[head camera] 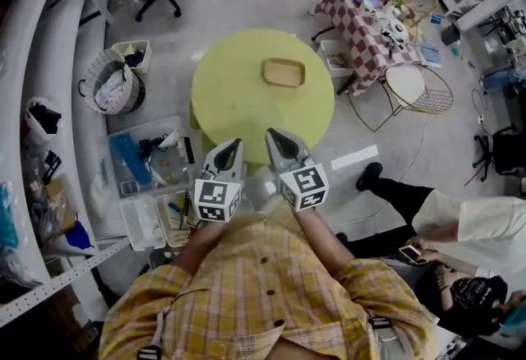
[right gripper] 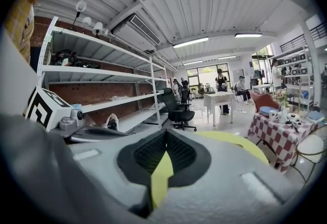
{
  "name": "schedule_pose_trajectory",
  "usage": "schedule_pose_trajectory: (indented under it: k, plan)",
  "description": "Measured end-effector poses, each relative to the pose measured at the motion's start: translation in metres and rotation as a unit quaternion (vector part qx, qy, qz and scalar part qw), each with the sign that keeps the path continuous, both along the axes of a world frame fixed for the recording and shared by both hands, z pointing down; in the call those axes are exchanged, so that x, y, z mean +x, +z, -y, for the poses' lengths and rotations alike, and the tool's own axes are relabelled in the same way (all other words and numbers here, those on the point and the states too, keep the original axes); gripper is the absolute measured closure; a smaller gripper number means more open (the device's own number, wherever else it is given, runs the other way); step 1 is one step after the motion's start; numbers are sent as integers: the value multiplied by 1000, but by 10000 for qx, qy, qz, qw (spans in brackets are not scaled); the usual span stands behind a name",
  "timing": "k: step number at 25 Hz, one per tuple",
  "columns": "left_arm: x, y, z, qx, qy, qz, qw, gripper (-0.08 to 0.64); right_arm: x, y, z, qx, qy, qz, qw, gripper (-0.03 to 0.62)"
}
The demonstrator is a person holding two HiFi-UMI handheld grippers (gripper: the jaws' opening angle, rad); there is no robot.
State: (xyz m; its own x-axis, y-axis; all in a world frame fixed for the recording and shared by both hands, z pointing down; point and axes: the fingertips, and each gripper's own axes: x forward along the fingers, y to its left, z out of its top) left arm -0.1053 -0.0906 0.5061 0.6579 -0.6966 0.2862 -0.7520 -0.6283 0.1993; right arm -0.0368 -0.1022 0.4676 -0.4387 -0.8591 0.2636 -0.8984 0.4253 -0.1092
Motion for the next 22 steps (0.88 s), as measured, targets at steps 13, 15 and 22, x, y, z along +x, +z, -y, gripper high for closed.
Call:
schedule_pose_trajectory:
  k: [13, 15, 22]
  plan:
    - [23, 6, 23, -113, 56, 129, 9998, 555, 25, 20, 21, -350, 4, 22, 9994, 594]
    - [29, 6, 27, -122, 30, 140, 9998, 555, 32, 21, 27, -367, -10, 53, 9993, 594]
    - [40, 15, 32, -190, -87, 214, 9996, 555, 37, 35, 38, -539, -261, -22, 9982, 595]
